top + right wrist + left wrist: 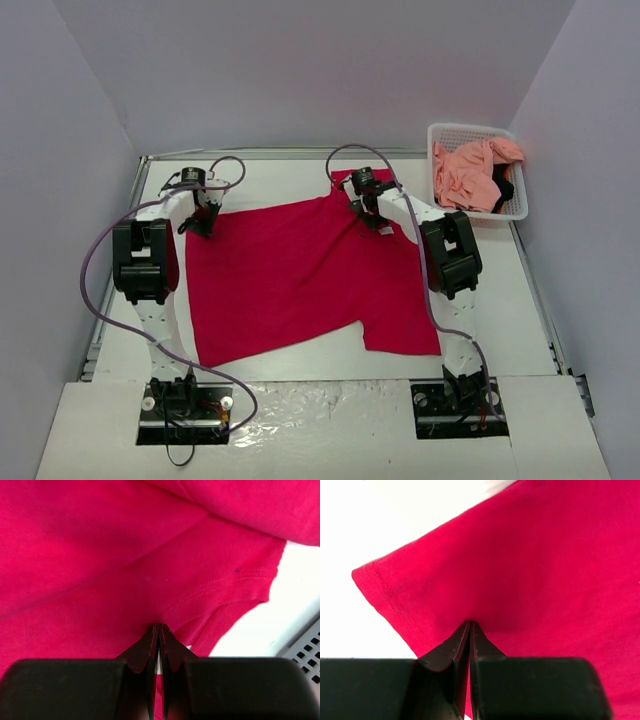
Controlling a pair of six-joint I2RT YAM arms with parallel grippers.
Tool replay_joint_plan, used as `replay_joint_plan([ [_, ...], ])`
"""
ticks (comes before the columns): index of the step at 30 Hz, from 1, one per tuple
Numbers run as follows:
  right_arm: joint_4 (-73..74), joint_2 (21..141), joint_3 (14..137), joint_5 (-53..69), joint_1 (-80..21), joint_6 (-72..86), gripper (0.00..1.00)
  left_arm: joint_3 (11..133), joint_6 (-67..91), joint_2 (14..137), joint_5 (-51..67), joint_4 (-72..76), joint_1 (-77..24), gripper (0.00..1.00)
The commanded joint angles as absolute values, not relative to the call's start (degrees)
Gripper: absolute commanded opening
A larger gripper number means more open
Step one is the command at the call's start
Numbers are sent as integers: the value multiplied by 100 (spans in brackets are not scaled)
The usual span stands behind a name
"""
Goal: Fold and stack the t-shirts
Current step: Flatten out the tshirt
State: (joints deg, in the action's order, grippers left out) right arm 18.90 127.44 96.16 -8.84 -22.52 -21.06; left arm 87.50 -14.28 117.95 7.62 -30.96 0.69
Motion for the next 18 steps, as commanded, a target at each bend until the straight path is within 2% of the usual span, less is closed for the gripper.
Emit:
replay_joint_plan([
  [1,2188,12911,9643,-765,-2136,-1995,0,9044,-1169,11909,598,-3428,167,2],
  [11,2267,12622,8852,-642,-1565,-1775,0,10184,-1178,12313,580,-4025,229,2],
  [18,2469,12235,8429,-238,-1582,-1661,0,10959,-1160,12682,800,-4368,202,2],
])
